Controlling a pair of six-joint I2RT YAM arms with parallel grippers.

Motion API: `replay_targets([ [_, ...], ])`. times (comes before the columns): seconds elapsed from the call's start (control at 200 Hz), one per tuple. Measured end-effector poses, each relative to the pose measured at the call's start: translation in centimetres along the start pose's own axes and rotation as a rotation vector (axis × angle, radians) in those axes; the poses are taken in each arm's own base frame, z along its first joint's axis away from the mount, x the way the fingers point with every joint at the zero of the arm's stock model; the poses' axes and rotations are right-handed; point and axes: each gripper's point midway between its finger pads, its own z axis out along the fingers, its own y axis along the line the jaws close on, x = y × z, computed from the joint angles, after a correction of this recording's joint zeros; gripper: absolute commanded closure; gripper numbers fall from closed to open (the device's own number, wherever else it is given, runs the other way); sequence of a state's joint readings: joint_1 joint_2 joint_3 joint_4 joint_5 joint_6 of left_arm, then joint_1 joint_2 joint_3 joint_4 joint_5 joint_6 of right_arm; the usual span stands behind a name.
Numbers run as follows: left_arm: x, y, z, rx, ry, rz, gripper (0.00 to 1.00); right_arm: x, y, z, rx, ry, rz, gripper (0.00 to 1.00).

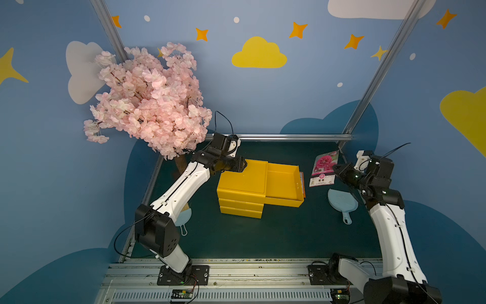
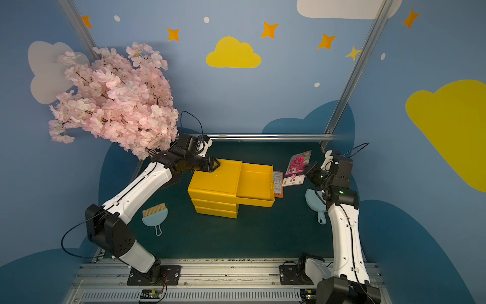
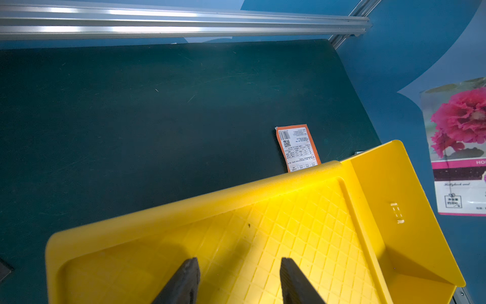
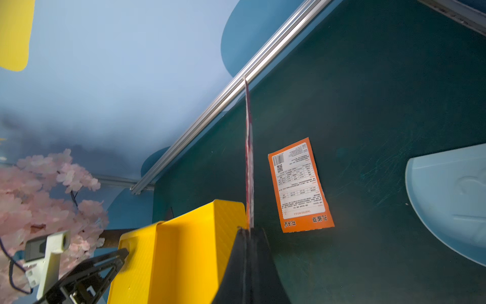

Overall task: Take the seed bags out of the drawer
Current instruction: Pick up the seed packet from the drawer, then place the seed packet at the center of the board.

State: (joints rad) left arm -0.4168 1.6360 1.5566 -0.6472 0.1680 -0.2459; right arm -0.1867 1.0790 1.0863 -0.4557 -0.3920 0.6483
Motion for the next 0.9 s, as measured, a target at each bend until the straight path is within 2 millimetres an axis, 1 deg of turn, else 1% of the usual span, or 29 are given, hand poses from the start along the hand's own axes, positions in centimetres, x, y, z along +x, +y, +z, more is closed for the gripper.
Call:
replay_targets([
  [0.14, 0.0, 0.0, 0.0, 0.0, 0.0, 0.0, 0.45, -0.9, -1.8, 1.5, 0.04, -0.006, 0.01, 1.0],
  [0.245, 0.0, 0.0, 0.0, 0.0, 0.0, 0.0, 0.45, -0.3, -3.1, 4.2, 0.041, 0.063, 0.001, 1.0],
  [0.305, 0.0, 0.0, 0.0, 0.0, 0.0, 0.0, 0.45, 0.6, -4.1, 6.2, 0.036, 0.133, 0.014, 1.0],
  [0.431, 0.0, 0.0, 0.0, 0.0, 0.0, 0.0, 0.45, 3.6, -6.3, 10.9, 0.028, 0.301, 0.042, 1.0],
  [0.496, 0.0, 0.0, 0.0, 0.0, 0.0, 0.0, 0.45, 5.4, -7.1, 12.9, 0.028, 0.375, 0.043, 1.0],
  [0.556, 0.0, 0.0, 0.0, 0.0, 0.0, 0.0, 0.45, 7.0, -7.5, 14.3, 0.025, 0.432, 0.042, 1.0],
  [0.631, 0.0, 0.0, 0.0, 0.0, 0.0, 0.0, 0.45, 8.3, -7.7, 15.6, 0.015, 0.482, 0.038, 1.0],
  [0.691, 0.0, 0.0, 0.0, 0.0, 0.0, 0.0, 0.45, 9.0, -7.6, 16.4, 0.003, 0.506, 0.028, 1.0],
  [0.781, 0.0, 0.0, 0.0, 0.0, 0.001, 0.0, 0.45, 9.4, -7.8, 17.2, -0.001, 0.518, 0.016, 1.0],
  [0.901, 0.0, 0.0, 0.0, 0.0, 0.001, 0.0, 0.45, 9.6, -8.5, 17.6, 0.013, 0.523, 0.004, 1.0],
])
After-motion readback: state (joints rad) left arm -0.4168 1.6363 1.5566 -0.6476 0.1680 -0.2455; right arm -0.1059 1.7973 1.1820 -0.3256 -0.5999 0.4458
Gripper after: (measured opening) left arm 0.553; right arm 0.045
